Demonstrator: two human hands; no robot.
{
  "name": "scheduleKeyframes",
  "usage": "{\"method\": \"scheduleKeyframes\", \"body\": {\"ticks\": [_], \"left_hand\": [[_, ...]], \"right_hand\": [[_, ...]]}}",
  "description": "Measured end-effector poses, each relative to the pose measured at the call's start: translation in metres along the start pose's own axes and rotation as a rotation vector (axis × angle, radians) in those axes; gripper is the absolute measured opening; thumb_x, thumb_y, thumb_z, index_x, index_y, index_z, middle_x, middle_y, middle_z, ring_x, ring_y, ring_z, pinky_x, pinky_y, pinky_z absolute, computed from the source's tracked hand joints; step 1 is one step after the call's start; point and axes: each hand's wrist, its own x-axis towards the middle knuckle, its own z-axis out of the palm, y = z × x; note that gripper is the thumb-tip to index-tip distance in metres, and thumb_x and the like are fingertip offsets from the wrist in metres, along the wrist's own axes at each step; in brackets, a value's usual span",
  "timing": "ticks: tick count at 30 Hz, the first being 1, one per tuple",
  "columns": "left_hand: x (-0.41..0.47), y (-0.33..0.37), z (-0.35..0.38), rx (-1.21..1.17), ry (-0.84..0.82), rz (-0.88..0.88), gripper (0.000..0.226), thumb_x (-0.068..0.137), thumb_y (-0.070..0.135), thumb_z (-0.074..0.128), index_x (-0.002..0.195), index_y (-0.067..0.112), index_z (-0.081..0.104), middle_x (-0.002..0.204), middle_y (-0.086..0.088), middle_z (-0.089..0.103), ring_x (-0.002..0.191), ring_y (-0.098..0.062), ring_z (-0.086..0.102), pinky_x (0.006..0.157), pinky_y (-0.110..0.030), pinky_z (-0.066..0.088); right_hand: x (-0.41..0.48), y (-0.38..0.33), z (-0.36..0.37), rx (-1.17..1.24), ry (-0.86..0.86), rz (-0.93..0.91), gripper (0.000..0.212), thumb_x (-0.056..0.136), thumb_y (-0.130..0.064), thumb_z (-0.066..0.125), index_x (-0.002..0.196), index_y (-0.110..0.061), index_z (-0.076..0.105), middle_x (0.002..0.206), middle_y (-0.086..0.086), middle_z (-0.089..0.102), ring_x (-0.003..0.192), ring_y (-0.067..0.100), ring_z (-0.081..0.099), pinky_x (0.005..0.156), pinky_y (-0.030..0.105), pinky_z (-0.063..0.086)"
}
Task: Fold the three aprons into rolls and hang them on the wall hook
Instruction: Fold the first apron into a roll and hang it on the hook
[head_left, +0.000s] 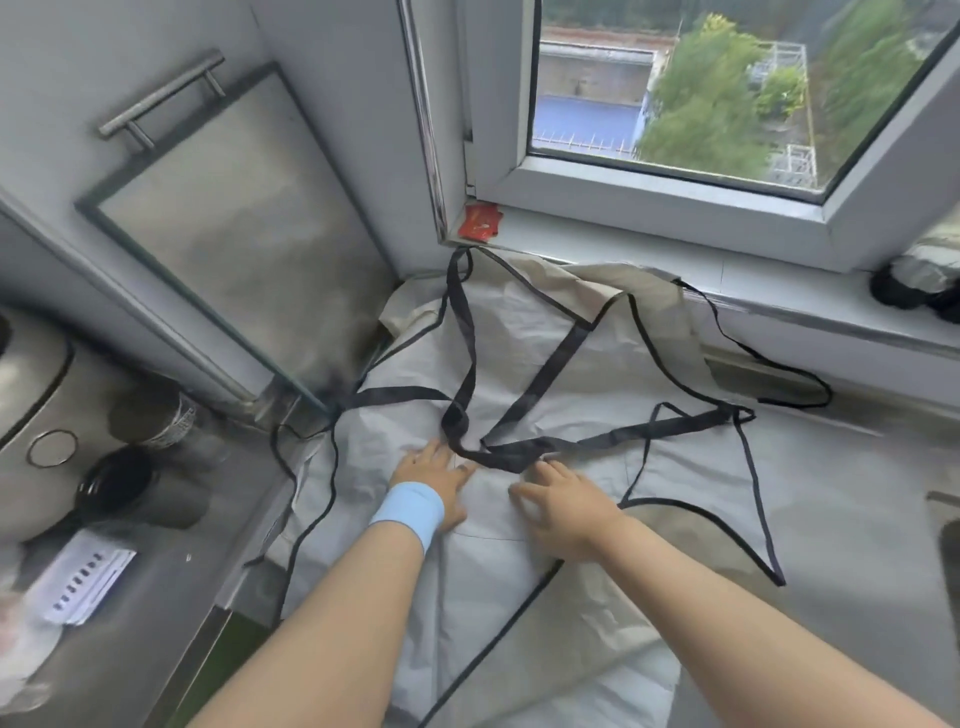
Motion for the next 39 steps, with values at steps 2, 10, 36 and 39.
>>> {"method": "scheduleKeyframes", "body": {"ticks": [2,10,36,39], "left_hand": [[-0.002,-0.006,-0.007,0.011,0.024,-0.001,0.069,0.088,0.041,0.051,0.150,0.029,0.022,0.158,-0.004,0.013,0.147,-0.023,0.006,0.113,-0.039,0.023],[-0.031,0.068,-0.025,-0.332,0.065,0.228,0.030,0.091,0.041,0.049,0.115,0.028,0.061,0.124,0.000,0.059,0.114,-0.024,0.055,0.096,-0.035,0.045],[-0.118,0.179,-0.017,-0.371,-0.076,0.185,0.030,0.088,0.031,0.056,0.116,0.035,0.063,0.123,0.007,0.063,0.108,-0.018,0.061,0.096,-0.030,0.047],[-0.098,0.142,-0.041,-0.352,0.058,0.140,0.031,0.090,0.030,0.051,0.119,0.037,0.060,0.129,0.007,0.058,0.114,-0.019,0.057,0.097,-0.034,0.047]], "right_hand": [[-0.006,-0.004,0.001,0.020,0.031,0.028,0.050,0.082,-0.028,0.050,0.130,-0.037,0.048,0.140,0.001,0.040,0.131,0.025,0.037,0.100,0.039,0.036],[-0.074,0.004,-0.020,-0.250,0.005,0.230,0.064,0.077,-0.034,0.046,0.141,-0.035,0.042,0.124,-0.001,0.059,0.116,0.024,0.051,0.101,0.040,0.029],[-0.200,0.040,-0.003,0.291,-0.035,0.413,0.039,0.085,-0.023,0.044,0.114,-0.034,0.068,0.123,-0.009,0.064,0.115,0.018,0.058,0.096,0.031,0.048],[-0.156,0.032,-0.032,0.276,0.109,0.316,0.043,0.084,-0.015,0.042,0.113,-0.032,0.069,0.121,-0.010,0.065,0.116,0.017,0.058,0.095,0.030,0.048]]}}
